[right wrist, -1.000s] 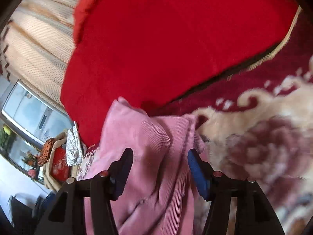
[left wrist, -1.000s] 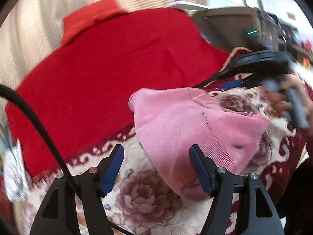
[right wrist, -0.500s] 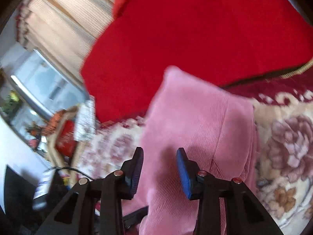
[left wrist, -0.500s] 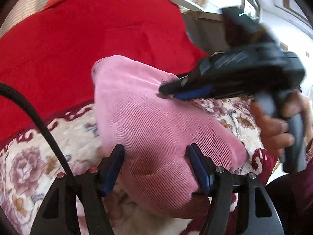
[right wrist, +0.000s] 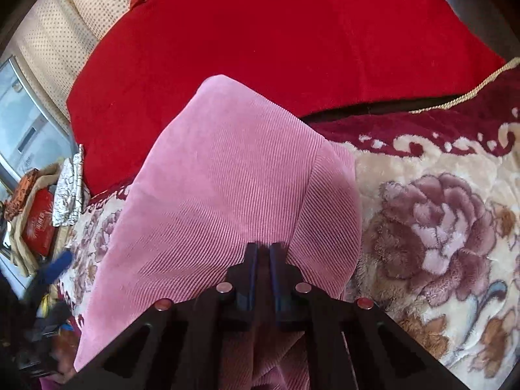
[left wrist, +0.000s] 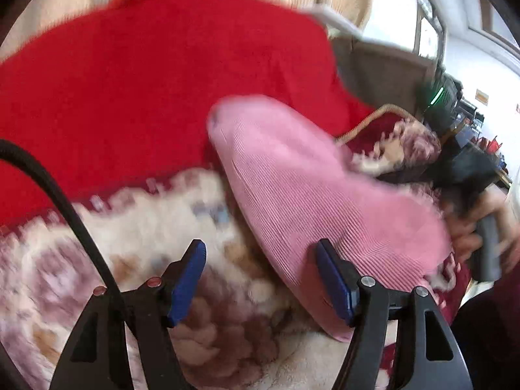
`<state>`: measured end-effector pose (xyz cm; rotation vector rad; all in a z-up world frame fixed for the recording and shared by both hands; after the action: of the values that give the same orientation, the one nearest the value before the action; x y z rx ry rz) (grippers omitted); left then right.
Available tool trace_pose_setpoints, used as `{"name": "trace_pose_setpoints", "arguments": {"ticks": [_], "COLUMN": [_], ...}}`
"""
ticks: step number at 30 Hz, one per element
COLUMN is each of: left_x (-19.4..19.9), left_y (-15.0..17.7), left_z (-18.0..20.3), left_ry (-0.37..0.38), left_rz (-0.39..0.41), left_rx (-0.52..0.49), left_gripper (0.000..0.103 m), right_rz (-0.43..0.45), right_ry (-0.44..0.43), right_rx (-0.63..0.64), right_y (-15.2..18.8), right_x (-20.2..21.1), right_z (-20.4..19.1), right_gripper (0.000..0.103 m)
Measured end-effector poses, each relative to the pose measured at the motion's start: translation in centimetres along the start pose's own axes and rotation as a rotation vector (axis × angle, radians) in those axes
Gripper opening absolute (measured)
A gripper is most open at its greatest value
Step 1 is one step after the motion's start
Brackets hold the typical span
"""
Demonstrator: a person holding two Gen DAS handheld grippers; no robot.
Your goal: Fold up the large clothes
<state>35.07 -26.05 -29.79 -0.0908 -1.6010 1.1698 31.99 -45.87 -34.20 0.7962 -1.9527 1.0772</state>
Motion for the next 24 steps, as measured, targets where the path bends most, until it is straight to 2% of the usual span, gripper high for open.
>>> {"name": "trace_pose_setpoints", "arguments": {"ticks": [1, 2, 4, 8, 10, 11, 14, 16, 18, 20, 21, 24], "left_x": [-0.2, 0.0, 0.4, 0.0, 0.0, 0.1, 0.9, 2.2, 3.3, 1.9, 0.4, -0.6], "left_y": [0.1, -0.2, -0.3, 0.1, 0.5, 0.4, 0.3, -0.5, -1.2, -0.7, 0.2, 0.5], "left_z": [0.1, 0.1, 0.0, -0.1, 0.2, 0.5, 1.4, 1.1, 1.4, 2.4, 2.7, 2.6], "left_ry": [0.008, 0.005, -0.016, -0.046, -0.060, -0.067, -0.066, -0.073, -0.032, -0.010, -0.034, -0.028], "left_rz": [0.002, 0.006, 0.006, -0.010, -0.013, -0.018, -0.013, 0.030, 0.087, 0.046, 0.005, -0.010], "left_rx": [-0.005, -0.008, -0.032, -0.032, -0.037, -0.055, -0.101, -0.087, -0.070, -0.089, -0.112, -0.081], "left_gripper": [0.070, 0.070, 0.070, 0.070, 0.070, 0.070, 0.070, 0.070, 0.070, 0.071, 0.071, 0.071], "right_rz": [0.004, 0.007, 0.027, 0.092, 0.081, 0.050, -0.016, -0.006, 0.003, -0.005, -0.018, -0.075], "right_ry": [0.016, 0.026, 0.038, -0.013, -0.045, -0.047, 0.043, 0.050, 0.067, 0.097, 0.106, 0.096], "right_rx": [0.012, 0.018, 0.029, 0.102, 0.125, 0.130, 0.135, 0.136, 0.130, 0.147, 0.159, 0.147], "right_y": [-0.1, 0.1, 0.4, 2.1, 3.7, 4.9, 7.6, 8.0, 7.6, 7.3, 7.2, 6.9], "right_x": [0.6, 1.4, 3.2, 7.5, 8.0, 7.5, 3.8, 2.4, 2.6, 2.7, 2.5, 2.2], "right_z": [-0.4, -0.9, -2.0, -6.1, -7.6, -8.0, -5.9, -4.7, -4.3, -4.5, -4.7, -4.9], "right_gripper": [0.009, 0.015, 0.015, 0.015, 0.015, 0.015, 0.009, 0.008, 0.007, 0.007, 0.007, 0.007]}}
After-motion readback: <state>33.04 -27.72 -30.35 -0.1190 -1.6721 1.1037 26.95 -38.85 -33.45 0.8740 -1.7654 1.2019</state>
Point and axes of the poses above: each gripper's, at about its wrist camera, not at the fingertips, and x roughly against the way its jaws point, z to its right, y to its underside, the point moved 10 cm from there along -x, roughly the way its jaws point, and after that the axes turned 6 degrees about -z, right-handed, at the moved point
